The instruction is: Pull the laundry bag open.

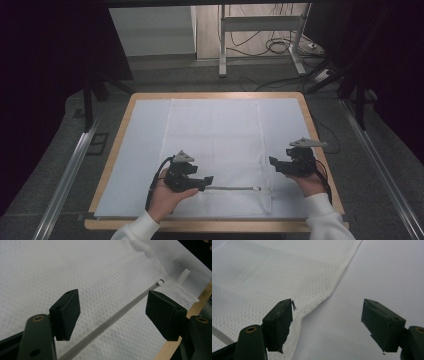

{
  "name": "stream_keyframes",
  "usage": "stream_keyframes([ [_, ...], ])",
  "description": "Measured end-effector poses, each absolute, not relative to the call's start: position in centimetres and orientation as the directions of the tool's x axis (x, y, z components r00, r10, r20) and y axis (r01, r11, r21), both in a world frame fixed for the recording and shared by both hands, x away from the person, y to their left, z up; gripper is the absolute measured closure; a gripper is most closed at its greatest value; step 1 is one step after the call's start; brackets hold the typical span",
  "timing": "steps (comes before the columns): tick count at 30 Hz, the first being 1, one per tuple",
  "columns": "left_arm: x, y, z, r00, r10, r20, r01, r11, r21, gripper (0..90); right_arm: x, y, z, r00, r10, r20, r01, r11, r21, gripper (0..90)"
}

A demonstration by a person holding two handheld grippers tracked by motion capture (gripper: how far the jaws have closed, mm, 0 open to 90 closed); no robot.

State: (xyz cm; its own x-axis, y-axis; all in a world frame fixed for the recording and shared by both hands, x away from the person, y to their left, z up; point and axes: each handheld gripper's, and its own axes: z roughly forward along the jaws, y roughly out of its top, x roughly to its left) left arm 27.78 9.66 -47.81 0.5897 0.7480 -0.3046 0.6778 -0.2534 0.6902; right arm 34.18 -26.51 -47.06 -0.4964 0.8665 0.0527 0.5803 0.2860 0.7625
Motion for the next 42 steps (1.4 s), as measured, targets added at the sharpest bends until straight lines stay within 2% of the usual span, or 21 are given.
stream_keyframes([
  [5, 27.7, 8.6, -47.8, 0.605, 0.748, -0.273, 0.661, -0.281, 0.695, 28.2, 34.0, -26.4, -47.1, -0.499, 0.865, 0.054, 0.581, 0.287, 0.762, 24.9],
  [42, 28.1, 4.0, -47.7, 0.664, 0.68, -0.31, 0.648, -0.317, 0.692, 29.7, 34.2, -27.0, -47.3, -0.481, 0.875, 0.054, 0.584, 0.273, 0.764, 25.0],
])
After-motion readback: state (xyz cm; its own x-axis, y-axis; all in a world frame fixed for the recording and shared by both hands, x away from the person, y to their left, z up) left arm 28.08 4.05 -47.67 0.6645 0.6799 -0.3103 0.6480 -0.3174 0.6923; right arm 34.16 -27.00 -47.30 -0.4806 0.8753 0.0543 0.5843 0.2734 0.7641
